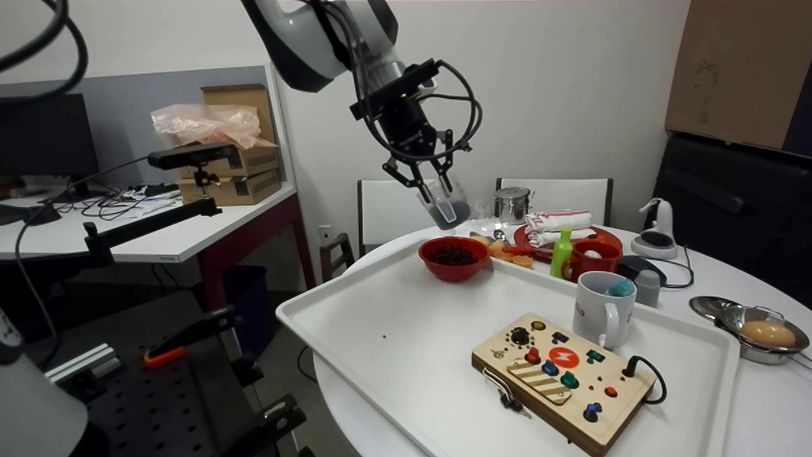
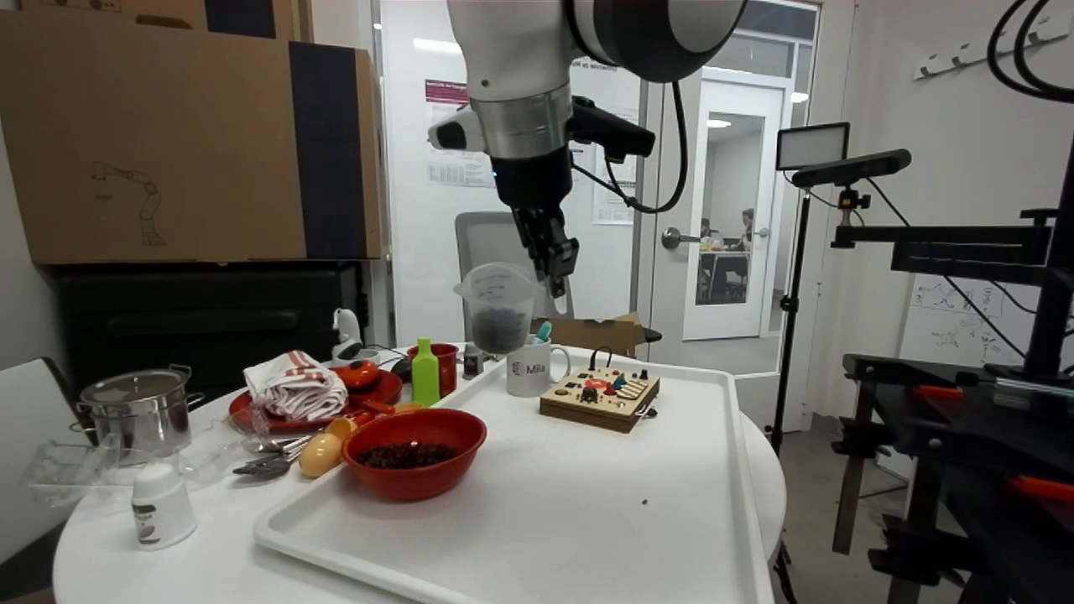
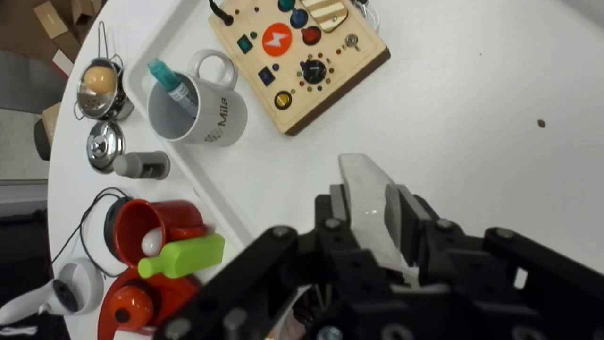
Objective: Pour all the beans in the jar into the red bowl
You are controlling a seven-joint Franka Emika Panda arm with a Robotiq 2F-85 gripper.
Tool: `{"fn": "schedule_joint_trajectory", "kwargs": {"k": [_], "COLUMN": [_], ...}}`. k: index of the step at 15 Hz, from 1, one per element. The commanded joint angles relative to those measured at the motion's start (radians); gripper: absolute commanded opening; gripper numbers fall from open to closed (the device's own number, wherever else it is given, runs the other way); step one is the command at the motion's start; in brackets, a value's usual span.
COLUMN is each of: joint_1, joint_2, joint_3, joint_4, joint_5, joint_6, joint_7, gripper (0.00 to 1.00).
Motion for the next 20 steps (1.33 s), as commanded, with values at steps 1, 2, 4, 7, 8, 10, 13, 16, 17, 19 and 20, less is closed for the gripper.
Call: {"fn": "schedule_joint_trajectory", "kwargs": {"k": [1, 2, 4, 7, 8, 10, 13, 16, 17, 19, 20], "joint_1": [0.045, 0.057, 0.075, 0.096, 0.100, 0.108, 0.126, 0.149, 0.153, 0.155, 0.153], "joint_2": [0.069, 0.088, 0.125, 0.178, 0.194, 0.225, 0.258, 0.279, 0.280, 0.279, 0.278], "joint_3": [0.020, 0.023, 0.022, 0.010, 0.007, -0.003, -0.026, -0.052, -0.056, -0.055, -0.051], "joint_4": [0.092, 0.114, 0.158, 0.225, 0.246, 0.287, 0.328, 0.340, 0.333, 0.314, 0.301], "joint_5": [-0.045, -0.049, -0.058, -0.082, -0.085, -0.098, -0.150, -0.253, -0.283, -0.336, -0.358], "joint_6": [-0.050, -0.058, -0.061, -0.063, -0.062, -0.068, -0.066, -0.073, -0.079, -0.096, -0.109], "joint_7": [0.093, 0.117, 0.167, 0.247, 0.268, 0.306, 0.384, 0.488, 0.518, 0.574, 0.596], "gripper": [0.07, 0.07, 0.07, 0.07, 0.07, 0.07, 0.07, 0.07, 0.07, 0.07, 0.07]}}
